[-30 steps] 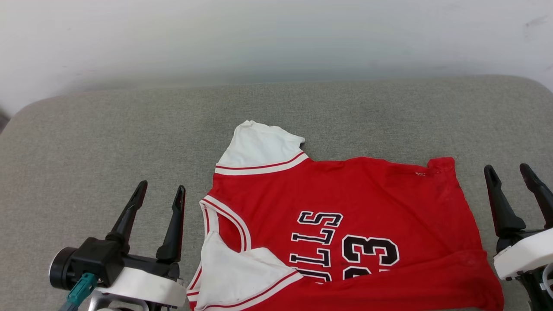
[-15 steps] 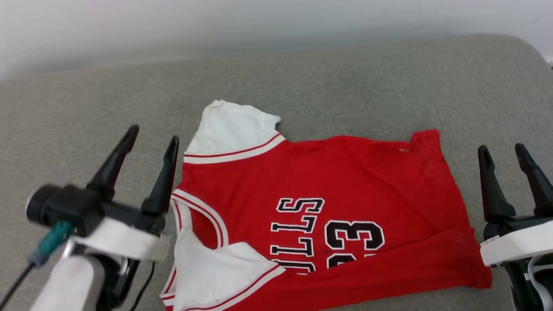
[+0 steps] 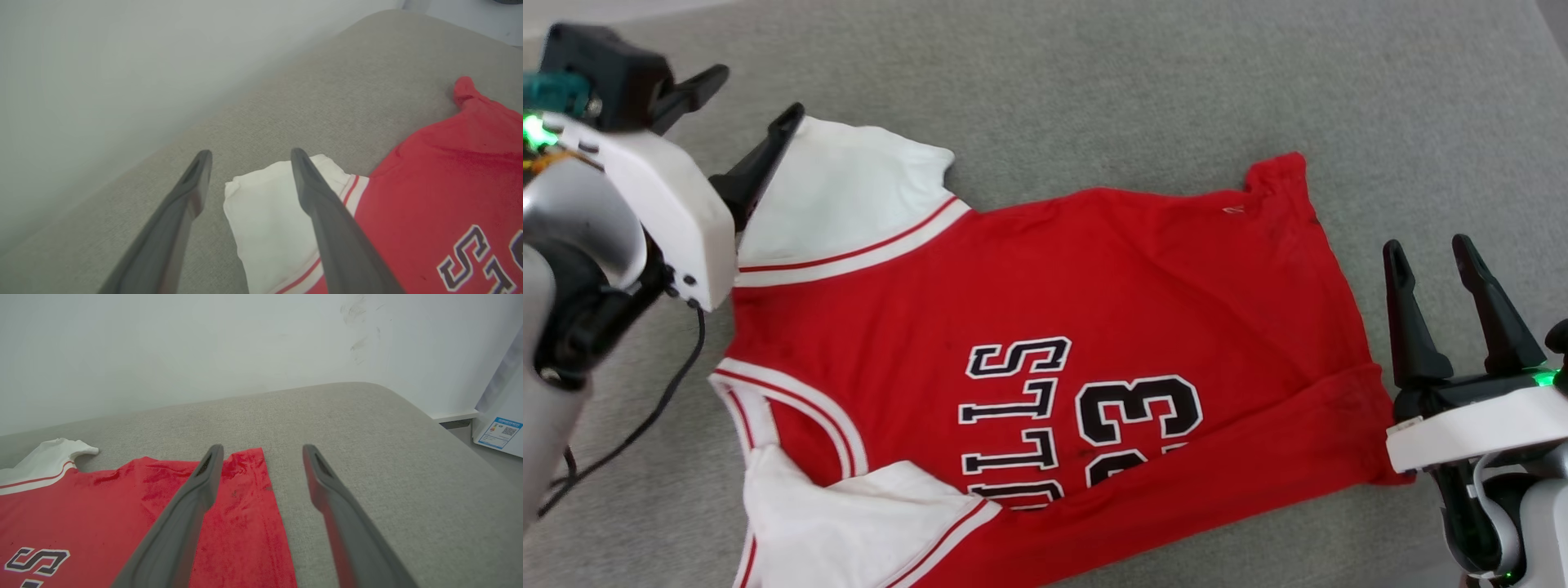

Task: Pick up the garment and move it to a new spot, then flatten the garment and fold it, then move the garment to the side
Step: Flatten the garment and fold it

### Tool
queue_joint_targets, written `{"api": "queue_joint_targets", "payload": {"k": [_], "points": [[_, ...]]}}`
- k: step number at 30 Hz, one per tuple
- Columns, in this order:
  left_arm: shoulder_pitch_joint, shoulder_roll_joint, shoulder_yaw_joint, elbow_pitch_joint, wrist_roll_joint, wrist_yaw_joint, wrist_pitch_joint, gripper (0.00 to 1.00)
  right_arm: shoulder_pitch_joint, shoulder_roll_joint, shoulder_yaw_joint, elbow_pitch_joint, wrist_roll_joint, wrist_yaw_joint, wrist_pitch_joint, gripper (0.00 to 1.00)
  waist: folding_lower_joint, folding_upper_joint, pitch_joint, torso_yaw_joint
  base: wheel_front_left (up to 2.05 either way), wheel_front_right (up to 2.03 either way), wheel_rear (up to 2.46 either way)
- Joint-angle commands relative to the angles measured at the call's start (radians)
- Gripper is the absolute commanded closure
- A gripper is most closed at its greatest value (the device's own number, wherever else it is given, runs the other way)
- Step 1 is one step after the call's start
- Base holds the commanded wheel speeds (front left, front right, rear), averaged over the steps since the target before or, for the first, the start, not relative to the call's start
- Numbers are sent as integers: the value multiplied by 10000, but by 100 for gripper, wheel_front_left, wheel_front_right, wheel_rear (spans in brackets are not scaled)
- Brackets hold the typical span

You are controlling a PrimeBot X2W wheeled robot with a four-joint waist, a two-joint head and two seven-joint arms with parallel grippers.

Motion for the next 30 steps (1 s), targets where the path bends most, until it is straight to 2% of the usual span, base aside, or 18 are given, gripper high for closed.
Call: {"api": "queue_joint_targets", "payload": {"k": [1, 5, 10, 13, 21, 22, 23, 30], "points": [[-423, 160, -121, 100, -264, -9, 396, 0, -189, 100, 42, 66, -22, -4, -87, 0, -2, 0, 476, -439, 0, 0, 0], [-1253, 335, -520, 786, -1545, -11, 2202, 0, -349, 210, 159, 291, 36, -4, -278, 0, -2, 0, 791, -676, 0, 0, 0], [-2028, 705, -1057, 1559, -1714, -3, 3849, 0, -508, 301, 481, 499, 73, -4, -425, 0, -2, 0, 1109, -894, 0, 0, 0], [-2402, 839, -1256, 1977, -1467, -1, 4245, 0, -593, 372, 563, 654, 139, -4, -494, 0, -2, 0, 1276, -1000, 0, 0, 0], [-2679, 666, -1398, 2983, -1661, 183, 4949, 0, -751, 509, 950, 1072, -26, -4, -678, 0, -2, 0, 1599, -1097, 0, 0, 0], [-2693, 654, -1417, 3045, -1697, 171, 5000, 64, -794, 527, 959, 1097, -23, -4, -712, 0, -2, 0, 1617, -1093, 0, 0, 0], [-2730, 645, -1417, 3096, -1697, 164, 4975, 100, -840, 538, 958, 1116, -19, -4, -742, 0, -2, 0, 1630, -1086, 0, 0, 0], [-2714, 425, -1360, 3193, -1701, 77, 3955, 100, -861, 376, 885, 1229, -70, -4, -679, 0, -2, 0, 1378, -865, 0, 0, 0]]}}
